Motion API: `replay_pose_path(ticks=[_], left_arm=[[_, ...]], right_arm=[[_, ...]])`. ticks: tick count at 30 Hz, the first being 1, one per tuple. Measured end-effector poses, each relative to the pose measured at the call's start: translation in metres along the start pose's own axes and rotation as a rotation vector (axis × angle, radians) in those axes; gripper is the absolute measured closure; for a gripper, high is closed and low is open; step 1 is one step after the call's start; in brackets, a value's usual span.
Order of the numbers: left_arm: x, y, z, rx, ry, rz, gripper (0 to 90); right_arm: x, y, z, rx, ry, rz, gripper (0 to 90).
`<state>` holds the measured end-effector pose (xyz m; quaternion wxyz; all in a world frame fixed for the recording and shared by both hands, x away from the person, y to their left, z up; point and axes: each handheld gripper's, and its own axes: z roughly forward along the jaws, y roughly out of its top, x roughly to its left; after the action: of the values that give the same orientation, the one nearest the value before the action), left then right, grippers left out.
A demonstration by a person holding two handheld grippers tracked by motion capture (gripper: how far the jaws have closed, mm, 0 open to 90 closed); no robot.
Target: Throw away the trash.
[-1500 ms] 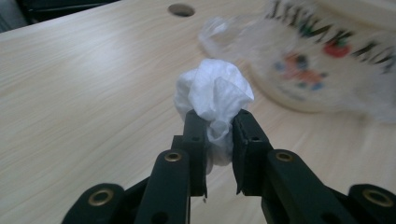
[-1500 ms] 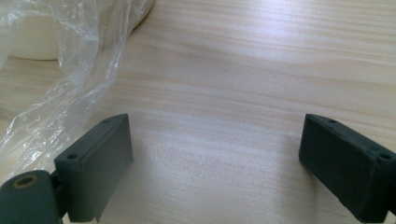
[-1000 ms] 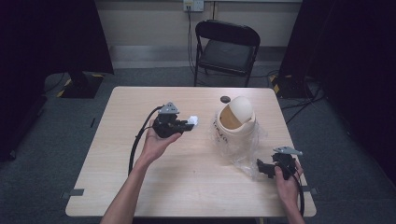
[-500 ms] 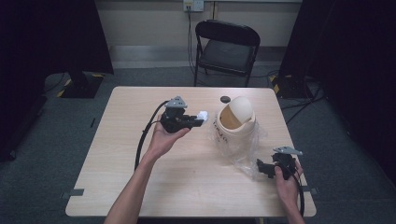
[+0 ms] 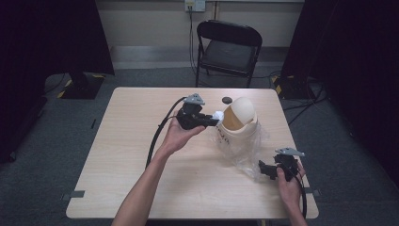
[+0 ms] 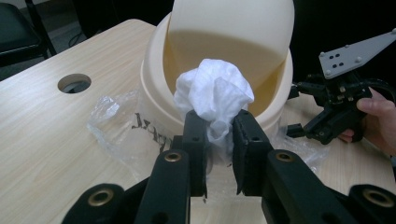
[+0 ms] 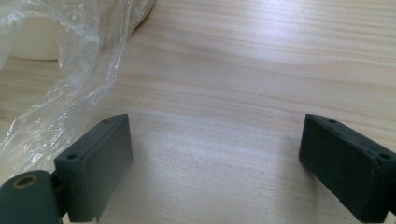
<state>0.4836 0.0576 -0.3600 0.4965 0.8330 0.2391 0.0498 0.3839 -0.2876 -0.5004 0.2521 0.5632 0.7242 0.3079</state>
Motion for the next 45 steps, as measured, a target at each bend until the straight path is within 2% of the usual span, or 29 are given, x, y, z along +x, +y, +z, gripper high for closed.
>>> replay_pose_path(ticks=[8,16,20,22,27,29,32,37,38,41,45], left_arm=[[0.0,0.008,0.016,0.013,-0.021,0.001,77.2],[0.0,0.015,0.031,0.078,-0.014,0.009,77.1],[-0.002,0.018,0.034,0.067,-0.017,0.002,76.9],[-0.004,0.02,0.037,0.081,-0.01,0.012,76.8],[0.0,0.02,0.043,0.095,-0.017,-0.007,76.7],[0.001,0.019,0.044,0.092,-0.022,-0.027,76.2],[0.002,0.021,0.046,0.099,-0.025,-0.026,75.9],[-0.004,0.028,0.053,0.151,0.008,0.01,75.5],[-0.004,0.029,0.054,0.162,0.006,0.018,75.4],[-0.002,0.03,0.057,0.173,0.004,0.003,75.4],[-0.004,0.034,0.064,0.219,0.014,0.037,75.1]], right_arm=[[0.0,0.0,0.0,0.001,0.001,0.001,8.6],[0.0,0.0,0.0,0.0,0.0,0.0,8.6],[0.0,0.0,0.0,0.001,0.001,0.0,8.6],[0.0,0.0,0.0,0.0,0.0,0.001,8.6],[0.0,0.0,0.0,0.001,0.002,-0.001,8.6],[0.0,0.0,0.0,0.001,0.004,-0.002,8.6],[0.0,0.0,0.0,0.001,0.005,-0.003,8.6],[-0.001,0.0,0.001,-0.001,0.008,-0.004,8.6],[-0.001,0.0,0.0,-0.001,0.008,-0.004,8.6],[0.0,0.0,0.0,-0.001,0.008,-0.003,8.6],[-0.001,0.0,0.001,-0.001,0.008,-0.004,8.6]])
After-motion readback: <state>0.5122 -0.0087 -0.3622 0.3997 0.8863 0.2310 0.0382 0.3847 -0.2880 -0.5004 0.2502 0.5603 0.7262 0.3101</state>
